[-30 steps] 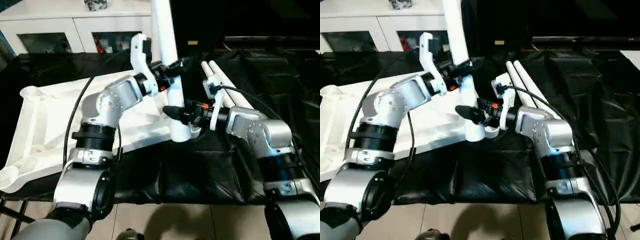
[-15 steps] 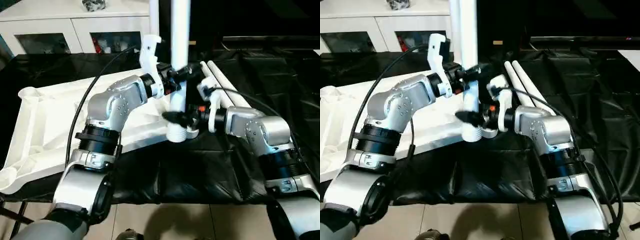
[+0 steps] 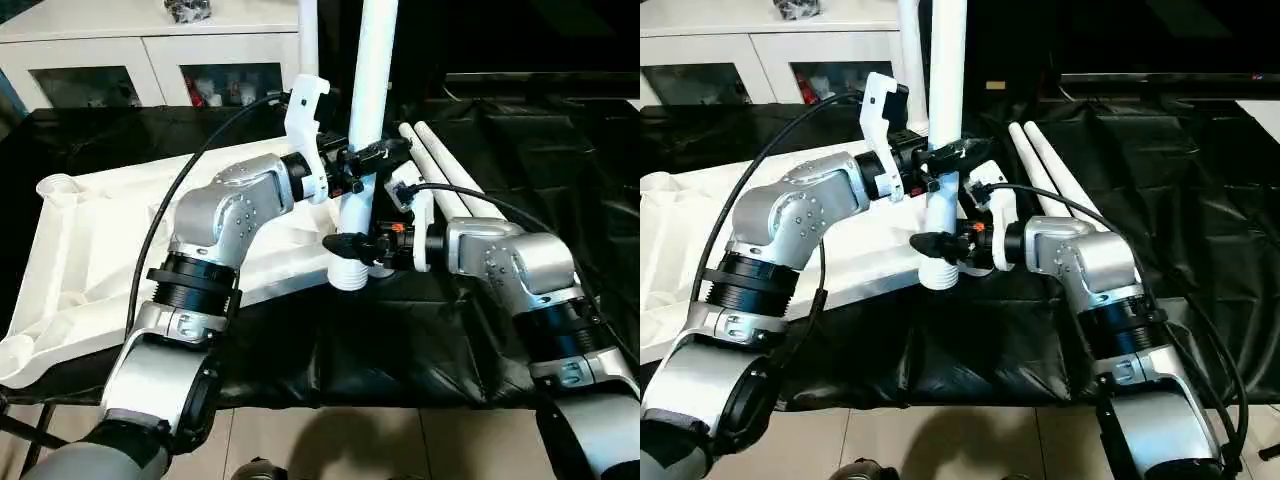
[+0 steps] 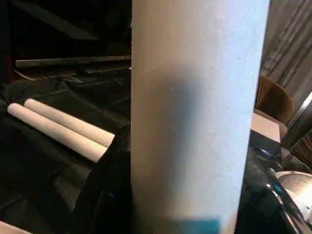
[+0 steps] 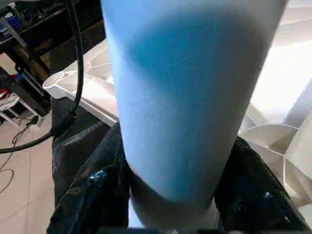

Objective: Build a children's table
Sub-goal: Insert table leg to table base

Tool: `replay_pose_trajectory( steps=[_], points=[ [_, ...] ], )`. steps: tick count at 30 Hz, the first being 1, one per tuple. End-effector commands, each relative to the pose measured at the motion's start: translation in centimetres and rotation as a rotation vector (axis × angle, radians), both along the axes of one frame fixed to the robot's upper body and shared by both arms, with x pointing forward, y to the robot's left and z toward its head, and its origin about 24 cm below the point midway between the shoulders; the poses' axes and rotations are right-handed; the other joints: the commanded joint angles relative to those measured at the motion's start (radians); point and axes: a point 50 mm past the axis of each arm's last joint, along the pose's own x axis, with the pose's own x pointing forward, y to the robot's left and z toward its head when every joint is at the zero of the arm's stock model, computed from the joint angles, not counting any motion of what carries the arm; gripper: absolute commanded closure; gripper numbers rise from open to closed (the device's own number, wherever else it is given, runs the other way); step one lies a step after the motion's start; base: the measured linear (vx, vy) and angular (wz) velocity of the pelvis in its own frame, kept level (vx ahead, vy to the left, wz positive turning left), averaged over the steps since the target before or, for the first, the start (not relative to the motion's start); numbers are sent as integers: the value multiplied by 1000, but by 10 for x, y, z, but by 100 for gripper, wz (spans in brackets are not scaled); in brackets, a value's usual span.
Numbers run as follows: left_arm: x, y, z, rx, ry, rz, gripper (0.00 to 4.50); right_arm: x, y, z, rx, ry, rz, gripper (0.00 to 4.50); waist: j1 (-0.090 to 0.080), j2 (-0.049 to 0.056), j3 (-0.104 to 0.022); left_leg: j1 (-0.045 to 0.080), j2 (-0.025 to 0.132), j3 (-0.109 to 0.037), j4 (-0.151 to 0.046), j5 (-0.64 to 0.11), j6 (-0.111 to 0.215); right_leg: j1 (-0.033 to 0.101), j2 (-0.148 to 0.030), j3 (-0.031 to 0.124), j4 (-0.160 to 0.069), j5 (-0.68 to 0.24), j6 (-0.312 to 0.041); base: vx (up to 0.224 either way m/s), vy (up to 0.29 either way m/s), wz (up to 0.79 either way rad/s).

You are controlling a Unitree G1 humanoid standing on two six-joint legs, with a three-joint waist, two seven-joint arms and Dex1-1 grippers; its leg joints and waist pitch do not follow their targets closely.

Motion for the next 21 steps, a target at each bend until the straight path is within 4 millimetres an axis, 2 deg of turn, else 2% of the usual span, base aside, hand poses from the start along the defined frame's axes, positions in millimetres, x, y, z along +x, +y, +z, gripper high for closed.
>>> replay_pose_trajectory(
  steps=[1, 10, 12, 21],
  points=[
    [-5, -3, 4, 4, -20, -43, 267, 3, 1, 6, -7, -32, -5, 253, 3, -21, -86, 14, 32, -21, -52, -48, 55, 64, -66, 43, -58, -90, -217, 0, 0, 0],
    [-4, -3, 3, 12, -19, -45, 267, 3, 1, 5, 4, -38, -9, 259, 3, -18, -86, 15, 32, -22, -52, -50, 51, 64, -66, 42, -58, -88, -217, 0, 0, 0],
    [-4, -2, 3, 17, -21, -45, 267, 3, 1, 5, 5, -42, -11, 189, 2, -19, -86, 14, 32, -22, -52, -50, 52, 65, -66, 42, -57, -81, -219, 0, 0, 0],
    [-5, -2, 2, 36, -33, -57, 267, 3, 1, 4, 0, -49, -13, 184, 3, -19, -86, 14, 32, -22, -52, -48, 53, 65, -66, 43, -56, -75, -223, 0, 0, 0]
  ],
)
